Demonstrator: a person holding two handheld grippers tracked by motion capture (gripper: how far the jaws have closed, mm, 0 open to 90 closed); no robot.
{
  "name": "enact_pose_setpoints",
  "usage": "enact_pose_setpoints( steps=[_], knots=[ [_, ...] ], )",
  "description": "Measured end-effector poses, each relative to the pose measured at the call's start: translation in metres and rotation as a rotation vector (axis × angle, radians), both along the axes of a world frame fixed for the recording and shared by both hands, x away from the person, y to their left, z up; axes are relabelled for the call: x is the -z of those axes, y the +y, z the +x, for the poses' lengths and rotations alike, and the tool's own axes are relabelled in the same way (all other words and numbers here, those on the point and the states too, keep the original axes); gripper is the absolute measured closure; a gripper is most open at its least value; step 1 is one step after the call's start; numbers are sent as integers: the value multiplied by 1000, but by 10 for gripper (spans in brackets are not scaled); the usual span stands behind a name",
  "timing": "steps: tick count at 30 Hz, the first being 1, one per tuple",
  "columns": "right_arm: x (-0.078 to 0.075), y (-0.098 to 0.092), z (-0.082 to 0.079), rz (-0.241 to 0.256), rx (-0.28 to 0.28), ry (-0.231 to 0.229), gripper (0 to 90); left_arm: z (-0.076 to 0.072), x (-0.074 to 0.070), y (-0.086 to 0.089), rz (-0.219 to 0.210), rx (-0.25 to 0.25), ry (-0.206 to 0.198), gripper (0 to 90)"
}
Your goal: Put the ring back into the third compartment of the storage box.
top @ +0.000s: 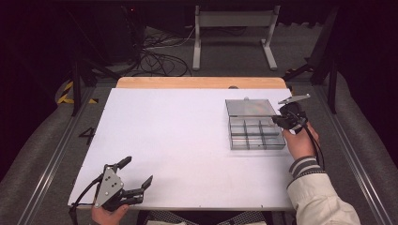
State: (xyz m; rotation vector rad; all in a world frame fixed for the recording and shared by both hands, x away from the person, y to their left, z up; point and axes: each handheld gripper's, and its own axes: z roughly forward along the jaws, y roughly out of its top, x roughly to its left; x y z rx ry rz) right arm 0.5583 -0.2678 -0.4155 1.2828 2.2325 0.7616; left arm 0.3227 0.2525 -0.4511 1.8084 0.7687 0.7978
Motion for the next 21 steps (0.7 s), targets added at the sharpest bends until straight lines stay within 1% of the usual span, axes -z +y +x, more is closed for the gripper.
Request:
enact_pose_setpoints(
  steps=[2, 9, 14, 21],
  knots=[
    [1, -1, 1, -3, -6, 11, 865, 0, 0, 0, 1, 0, -1, 123],
    [5, 1, 4, -20, -10, 23, 866, 0, 0, 0, 1, -2, -1, 124],
    [11, 4, 8, -48, -11, 43, 865, 0, 0, 0, 2, -2, 6, 124],
    [18, 5, 14, -62, -2, 71, 865, -1, 0, 0, 1, -5, 4, 124]
  ],
)
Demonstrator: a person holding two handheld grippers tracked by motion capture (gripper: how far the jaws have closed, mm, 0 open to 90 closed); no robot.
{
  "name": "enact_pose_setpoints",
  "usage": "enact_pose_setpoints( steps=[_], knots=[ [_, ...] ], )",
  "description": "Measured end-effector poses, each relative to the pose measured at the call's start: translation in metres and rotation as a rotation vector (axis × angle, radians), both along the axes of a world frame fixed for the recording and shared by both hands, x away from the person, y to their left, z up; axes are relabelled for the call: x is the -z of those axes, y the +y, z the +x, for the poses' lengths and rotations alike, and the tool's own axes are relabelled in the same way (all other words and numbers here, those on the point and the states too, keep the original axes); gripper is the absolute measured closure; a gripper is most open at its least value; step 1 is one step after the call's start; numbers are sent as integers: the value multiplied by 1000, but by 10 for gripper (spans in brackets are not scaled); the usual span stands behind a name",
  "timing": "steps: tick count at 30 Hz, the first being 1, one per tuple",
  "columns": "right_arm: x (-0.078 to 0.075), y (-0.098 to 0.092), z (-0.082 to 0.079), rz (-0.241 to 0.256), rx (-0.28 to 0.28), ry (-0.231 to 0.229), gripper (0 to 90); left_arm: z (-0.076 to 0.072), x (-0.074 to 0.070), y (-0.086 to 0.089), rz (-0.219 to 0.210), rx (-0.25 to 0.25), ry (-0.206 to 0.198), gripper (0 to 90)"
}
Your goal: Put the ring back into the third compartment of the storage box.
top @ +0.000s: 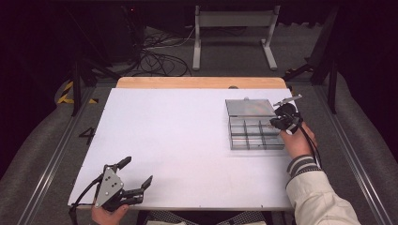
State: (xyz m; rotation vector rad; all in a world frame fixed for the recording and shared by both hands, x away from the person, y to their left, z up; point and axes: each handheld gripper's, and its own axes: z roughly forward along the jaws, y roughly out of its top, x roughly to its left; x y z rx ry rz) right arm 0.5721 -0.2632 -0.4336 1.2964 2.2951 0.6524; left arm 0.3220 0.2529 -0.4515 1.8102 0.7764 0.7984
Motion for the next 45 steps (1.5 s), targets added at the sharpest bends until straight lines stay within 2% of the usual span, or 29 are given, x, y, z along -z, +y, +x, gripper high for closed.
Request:
enact_pose_setpoints(
  steps=[11, 12, 14, 18, 21, 25, 28, 30, 31, 34, 38, 45],
  knots=[
    [9, 1, 6, -6, -5, 39, 859, -2, -1, 1, 8, -4, -8, 125],
    [10, 1, 7, 7, -9, 48, 841, -2, -1, 1, 8, -5, -8, 125],
    [11, 2, 7, 15, -11, 36, 749, -2, -1, 1, 6, -4, -13, 126],
    [10, 3, 6, 8, -18, 23, 729, -3, -1, 0, 1, -2, -11, 127],
    [7, 3, 4, 22, -29, 11, 692, -3, -1, 1, 2, -2, -13, 127],
    [3, 4, 1, 43, -37, -5, 595, -3, -1, 1, 1, -3, -13, 127],
    [-1, 3, -2, 61, -32, -27, 474, -3, -1, 1, 0, -3, -14, 127],
    [-5, 2, -5, 95, -36, -40, 357, -3, -1, 1, 0, -4, -14, 127],
    [-8, 1, -6, 129, -40, -46, 291, -3, -1, 1, 1, -4, -14, 127],
    [-17, 1, -12, 181, -40, -61, 167, -3, -1, 1, 0, -4, -16, 127],
    [-26, -1, -19, 226, -60, -86, 97, -3, -2, 1, 5, -5, -19, 127],
    [-36, -6, -30, 253, -84, -115, 29, -3, -2, 2, 4, -7, -18, 127]
  ],
)
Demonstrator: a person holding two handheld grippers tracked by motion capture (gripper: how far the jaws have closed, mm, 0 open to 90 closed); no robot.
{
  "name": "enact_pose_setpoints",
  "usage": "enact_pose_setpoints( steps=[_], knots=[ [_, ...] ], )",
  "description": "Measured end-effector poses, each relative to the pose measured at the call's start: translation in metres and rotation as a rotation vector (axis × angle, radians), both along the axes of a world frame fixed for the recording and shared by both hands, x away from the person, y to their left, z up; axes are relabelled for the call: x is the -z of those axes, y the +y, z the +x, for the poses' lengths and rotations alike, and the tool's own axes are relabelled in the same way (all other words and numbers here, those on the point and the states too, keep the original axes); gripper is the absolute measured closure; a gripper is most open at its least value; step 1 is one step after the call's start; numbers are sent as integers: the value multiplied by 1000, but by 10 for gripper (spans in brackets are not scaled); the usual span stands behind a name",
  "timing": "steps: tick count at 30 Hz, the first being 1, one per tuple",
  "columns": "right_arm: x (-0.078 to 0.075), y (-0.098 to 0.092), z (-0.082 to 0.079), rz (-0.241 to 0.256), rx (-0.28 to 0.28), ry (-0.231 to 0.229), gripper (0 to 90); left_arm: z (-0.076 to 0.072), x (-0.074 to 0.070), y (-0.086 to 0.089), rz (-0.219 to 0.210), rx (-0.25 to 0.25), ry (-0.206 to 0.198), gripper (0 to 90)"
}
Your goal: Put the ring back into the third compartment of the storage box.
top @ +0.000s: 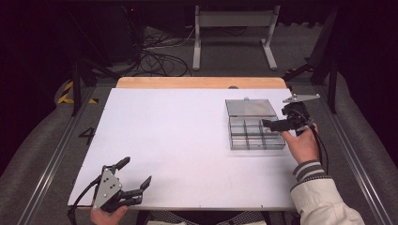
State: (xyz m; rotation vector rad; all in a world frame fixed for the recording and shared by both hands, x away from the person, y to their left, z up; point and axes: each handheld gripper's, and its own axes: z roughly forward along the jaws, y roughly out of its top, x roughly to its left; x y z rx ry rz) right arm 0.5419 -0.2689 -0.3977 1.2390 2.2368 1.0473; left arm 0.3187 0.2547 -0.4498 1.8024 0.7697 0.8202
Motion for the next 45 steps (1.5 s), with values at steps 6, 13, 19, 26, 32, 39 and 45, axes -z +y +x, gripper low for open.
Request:
enact_pose_setpoints(
  steps=[6, 13, 19, 26, 32, 39, 45],
  knots=[
    [-10, 1, -15, 9, -33, -43, 2, 0, 0, 0, -3, -1, -1, 127],
    [-18, 4, -31, 11, -68, -85, 0, 0, 0, 0, -5, -1, -1, 127],
    [-20, 2, -40, 14, -91, -105, 0, 0, 0, 0, -7, -2, 0, 127],
    [-18, 3, -48, 24, -122, -121, 0, -1, 0, 0, -7, -1, 1, 127],
    [-18, 5, -57, 33, -147, -143, 0, -1, 0, 0, 2, -4, -1, 127],
    [-22, 5, -70, 74, -189, -165, 0, 0, 0, 0, 2, -5, 0, 127],
    [-21, 8, -82, 91, -219, -186, 0, -1, 0, 0, -4, -4, 0, 127]
  ],
)
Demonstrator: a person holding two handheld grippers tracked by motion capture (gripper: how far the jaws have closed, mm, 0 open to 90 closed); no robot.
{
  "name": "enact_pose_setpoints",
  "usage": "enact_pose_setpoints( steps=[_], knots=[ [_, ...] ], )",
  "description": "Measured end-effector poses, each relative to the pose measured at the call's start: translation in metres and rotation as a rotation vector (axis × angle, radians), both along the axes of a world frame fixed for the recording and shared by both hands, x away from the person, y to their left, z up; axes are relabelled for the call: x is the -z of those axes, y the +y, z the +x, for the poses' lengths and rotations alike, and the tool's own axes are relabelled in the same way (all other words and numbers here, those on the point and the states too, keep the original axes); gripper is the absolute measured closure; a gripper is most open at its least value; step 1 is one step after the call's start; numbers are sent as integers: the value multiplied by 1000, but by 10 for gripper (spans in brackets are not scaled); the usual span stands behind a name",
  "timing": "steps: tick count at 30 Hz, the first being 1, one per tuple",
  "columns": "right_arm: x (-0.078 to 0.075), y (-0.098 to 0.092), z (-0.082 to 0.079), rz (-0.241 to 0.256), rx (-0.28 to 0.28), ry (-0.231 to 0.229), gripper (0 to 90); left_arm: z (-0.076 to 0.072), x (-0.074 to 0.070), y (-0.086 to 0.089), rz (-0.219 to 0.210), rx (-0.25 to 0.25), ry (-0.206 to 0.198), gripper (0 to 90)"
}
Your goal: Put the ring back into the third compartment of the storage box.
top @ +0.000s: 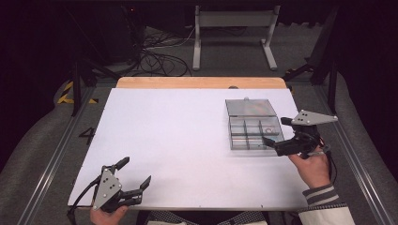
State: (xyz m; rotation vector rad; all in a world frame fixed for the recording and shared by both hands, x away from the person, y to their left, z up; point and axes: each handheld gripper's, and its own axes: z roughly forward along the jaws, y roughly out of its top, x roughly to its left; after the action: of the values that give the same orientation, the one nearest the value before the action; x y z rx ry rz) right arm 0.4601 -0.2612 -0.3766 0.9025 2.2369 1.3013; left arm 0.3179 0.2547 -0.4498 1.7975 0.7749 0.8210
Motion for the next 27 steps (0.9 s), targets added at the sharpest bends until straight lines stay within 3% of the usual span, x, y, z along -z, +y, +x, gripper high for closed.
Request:
enact_pose_setpoints(
  steps=[4, 7, 10, 14, 19, 27],
  knots=[
    [2, 1, -8, 33, -44, -18, 0, 0, 0, 0, 3, -2, -3, 127],
    [8, 6, -17, 31, -80, -39, 0, 0, 0, 0, 2, -2, -2, 127],
    [17, 9, -24, 18, -87, -41, 0, 0, 0, 0, 3, 0, -4, 126],
    [28, 10, -30, 45, -99, -31, 0, -1, 0, 0, -2, 0, -4, 126],
    [41, 10, -35, 71, -130, -51, 0, -1, -1, 0, 2, 3, -9, 126],
    [59, 10, -38, 61, -137, -34, 2, -1, -1, 1, 9, 8, -11, 126]
  ],
)
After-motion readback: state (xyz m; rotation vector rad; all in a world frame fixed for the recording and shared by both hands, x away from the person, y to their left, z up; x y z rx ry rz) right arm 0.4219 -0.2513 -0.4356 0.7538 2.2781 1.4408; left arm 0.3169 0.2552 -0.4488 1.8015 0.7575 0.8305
